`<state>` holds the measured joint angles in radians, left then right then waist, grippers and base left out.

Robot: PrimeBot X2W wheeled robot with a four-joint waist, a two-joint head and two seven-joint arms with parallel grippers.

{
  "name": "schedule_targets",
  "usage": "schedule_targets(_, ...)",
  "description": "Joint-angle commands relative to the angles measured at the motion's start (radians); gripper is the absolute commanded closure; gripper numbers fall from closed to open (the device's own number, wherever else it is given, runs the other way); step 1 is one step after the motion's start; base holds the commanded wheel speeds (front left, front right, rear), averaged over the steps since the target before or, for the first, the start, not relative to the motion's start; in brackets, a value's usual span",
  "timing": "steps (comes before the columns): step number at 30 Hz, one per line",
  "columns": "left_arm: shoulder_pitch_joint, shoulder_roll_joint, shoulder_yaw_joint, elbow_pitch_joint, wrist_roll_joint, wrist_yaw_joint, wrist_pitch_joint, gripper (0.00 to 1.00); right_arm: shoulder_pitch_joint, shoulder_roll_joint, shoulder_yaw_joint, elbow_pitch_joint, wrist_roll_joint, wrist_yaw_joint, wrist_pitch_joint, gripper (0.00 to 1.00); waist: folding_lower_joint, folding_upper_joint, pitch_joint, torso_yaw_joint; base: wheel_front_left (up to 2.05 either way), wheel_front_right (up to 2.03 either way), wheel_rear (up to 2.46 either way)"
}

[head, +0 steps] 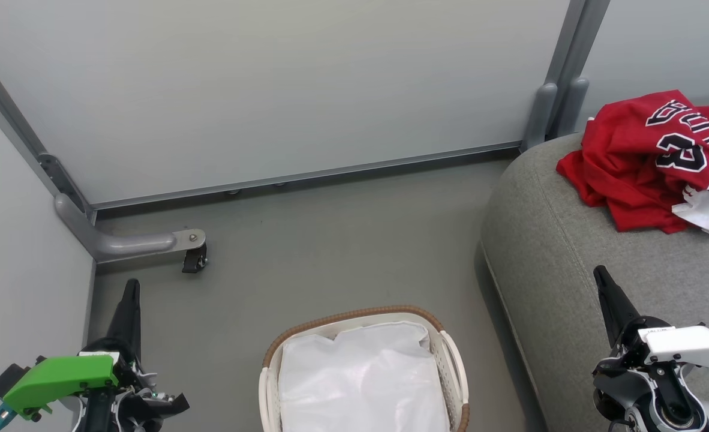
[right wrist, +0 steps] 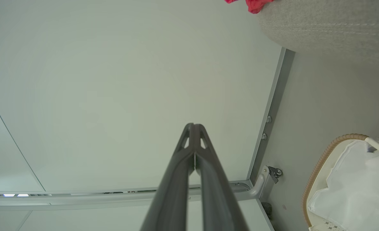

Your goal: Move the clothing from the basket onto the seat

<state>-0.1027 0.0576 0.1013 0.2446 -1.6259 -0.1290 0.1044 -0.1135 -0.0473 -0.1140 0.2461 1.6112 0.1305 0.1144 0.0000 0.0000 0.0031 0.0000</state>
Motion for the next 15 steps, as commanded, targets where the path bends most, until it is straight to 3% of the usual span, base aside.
schedule_targets(1,-0.01,0.002,0.005,-0.001,0.007,-0.003,0.004,1.0,0.01,-0.006,-0.002,-0.004,0.003,0.0,0.003,1.0,0.0,0.0,0.0,0.0,0.0,0.0,0.0)
schedule_targets(15,-0.01,0.001,0.007,-0.001,0.009,-0.003,0.007,1.0,0.01,-0.006,-0.002,-0.004,0.003,0.0,0.003,1.0,0.0,0.0,0.0,0.0,0.0,0.0,0.0)
